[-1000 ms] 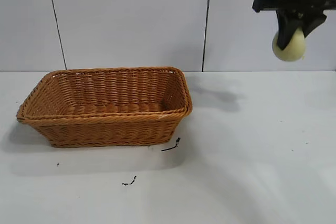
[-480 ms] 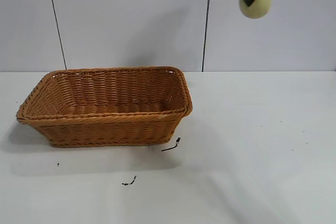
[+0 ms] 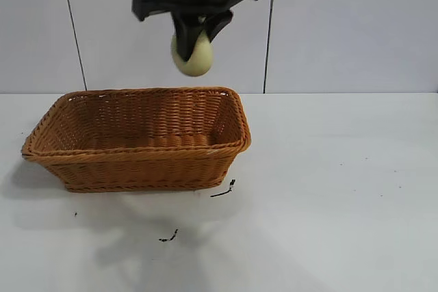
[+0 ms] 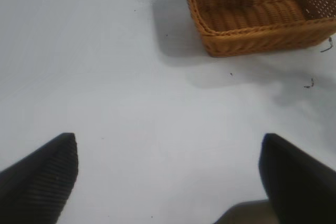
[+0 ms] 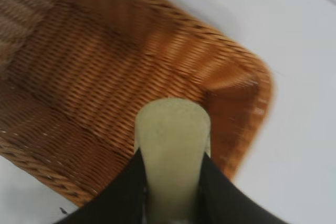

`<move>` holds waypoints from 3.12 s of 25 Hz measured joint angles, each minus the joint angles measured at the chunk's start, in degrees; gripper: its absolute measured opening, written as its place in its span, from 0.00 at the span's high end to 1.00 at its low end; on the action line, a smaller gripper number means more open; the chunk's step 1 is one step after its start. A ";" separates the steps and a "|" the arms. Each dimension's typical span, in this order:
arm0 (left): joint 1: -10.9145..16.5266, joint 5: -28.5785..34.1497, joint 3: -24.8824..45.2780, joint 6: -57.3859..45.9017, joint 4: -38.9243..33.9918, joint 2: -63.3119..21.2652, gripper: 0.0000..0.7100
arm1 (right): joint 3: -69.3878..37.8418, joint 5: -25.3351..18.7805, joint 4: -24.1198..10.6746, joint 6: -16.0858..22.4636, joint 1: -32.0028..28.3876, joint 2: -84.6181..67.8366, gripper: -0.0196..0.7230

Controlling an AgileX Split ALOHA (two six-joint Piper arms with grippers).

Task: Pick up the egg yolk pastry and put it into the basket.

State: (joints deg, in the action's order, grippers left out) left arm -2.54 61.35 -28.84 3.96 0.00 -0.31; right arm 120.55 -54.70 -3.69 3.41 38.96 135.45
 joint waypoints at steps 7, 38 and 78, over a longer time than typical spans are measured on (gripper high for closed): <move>0.00 0.00 0.00 0.00 0.00 0.00 0.02 | 0.00 3.09 -0.06 0.00 0.00 2.96 0.53; 0.00 0.00 0.00 0.00 0.00 0.00 0.02 | 21.45 -14.79 -1.66 -0.39 -31.26 1.07 0.04; 0.00 0.00 0.00 0.00 0.00 0.00 0.02 | -80.03 -11.48 1.32 -1.46 -36.31 -105.66 0.04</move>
State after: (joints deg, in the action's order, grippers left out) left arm -2.54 61.35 -28.84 3.96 0.00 -0.31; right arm 40.53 -66.18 -2.38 1.94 2.65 29.79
